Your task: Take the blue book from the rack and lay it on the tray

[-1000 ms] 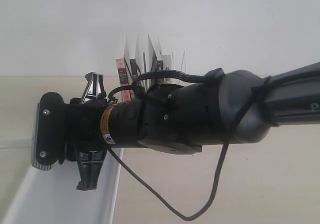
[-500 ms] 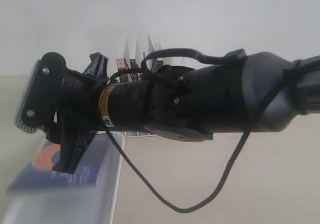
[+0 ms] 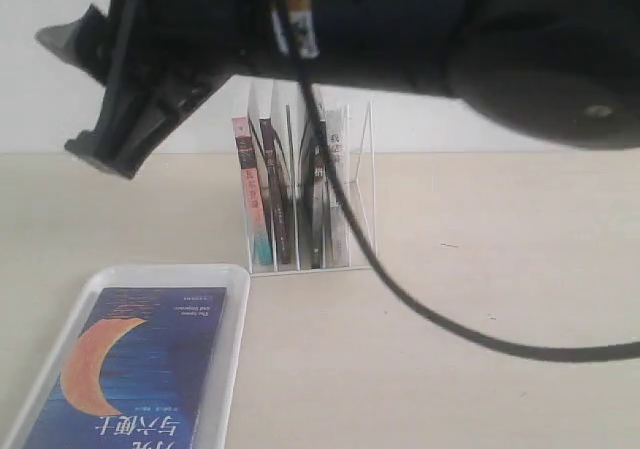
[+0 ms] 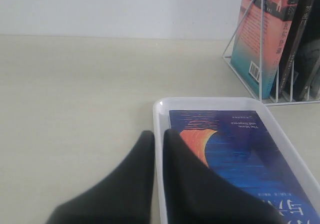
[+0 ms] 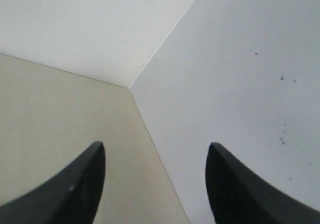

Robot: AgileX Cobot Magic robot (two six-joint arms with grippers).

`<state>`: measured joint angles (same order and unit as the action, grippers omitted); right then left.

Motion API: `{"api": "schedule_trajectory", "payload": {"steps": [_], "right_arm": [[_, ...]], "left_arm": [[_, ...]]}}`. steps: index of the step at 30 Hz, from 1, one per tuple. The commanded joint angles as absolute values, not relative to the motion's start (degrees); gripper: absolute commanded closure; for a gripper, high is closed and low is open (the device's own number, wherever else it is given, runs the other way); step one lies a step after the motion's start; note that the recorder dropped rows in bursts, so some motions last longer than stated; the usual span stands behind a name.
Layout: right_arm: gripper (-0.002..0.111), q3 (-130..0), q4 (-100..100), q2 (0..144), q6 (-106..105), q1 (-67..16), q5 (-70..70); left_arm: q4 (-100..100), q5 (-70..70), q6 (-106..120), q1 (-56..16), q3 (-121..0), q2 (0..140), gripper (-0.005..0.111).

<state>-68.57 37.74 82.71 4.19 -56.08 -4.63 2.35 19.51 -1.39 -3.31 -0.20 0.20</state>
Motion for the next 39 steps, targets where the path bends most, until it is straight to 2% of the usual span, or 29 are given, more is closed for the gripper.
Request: {"api": "schedule_trajectory", "payload": {"steps": [1,12,24,32,33,35,38,39], "right_arm": [[0.051,-68.77,37.73,77.59,7.67,-56.17,5.97],[0.051,-68.77,37.60,68.54,11.59,-56.17,28.99],[0.051,-68.66,28.12,68.11,17.66,-56.17,58.80],[0.052,-68.66,22.70,68.11,17.51,-56.17,69.30],[0.055,-68.66,21.95,68.11,17.12,-56.17,69.68],[0.072,-68.66,20.07,68.11,15.72,-56.17,69.96],[0.109,-68.66,18.06,68.11,15.46,-56.17,69.66],[0.108,-68.66,18.02,68.11,15.83,-56.17,69.66]], "left_arm": [[2.29,19.28,-1.88,-3.08,0.00,0.00,0.101],[2.29,19.28,-1.88,-3.08,0.00,0.00,0.101],[2.29,19.28,-1.88,-3.08,0.00,0.00,0.101],[2.29,19.28,-1.88,-3.08,0.00,0.00,0.101],[2.29,19.28,-1.88,-3.08,0.00,0.00,0.101],[2.29,19.28,-1.88,-3.08,0.00,0.00,0.101],[2.29,19.28,-1.88,-3.08,0.00,0.00,0.101],[2.29,19.28,-1.88,-3.08,0.00,0.00,0.101]]}}
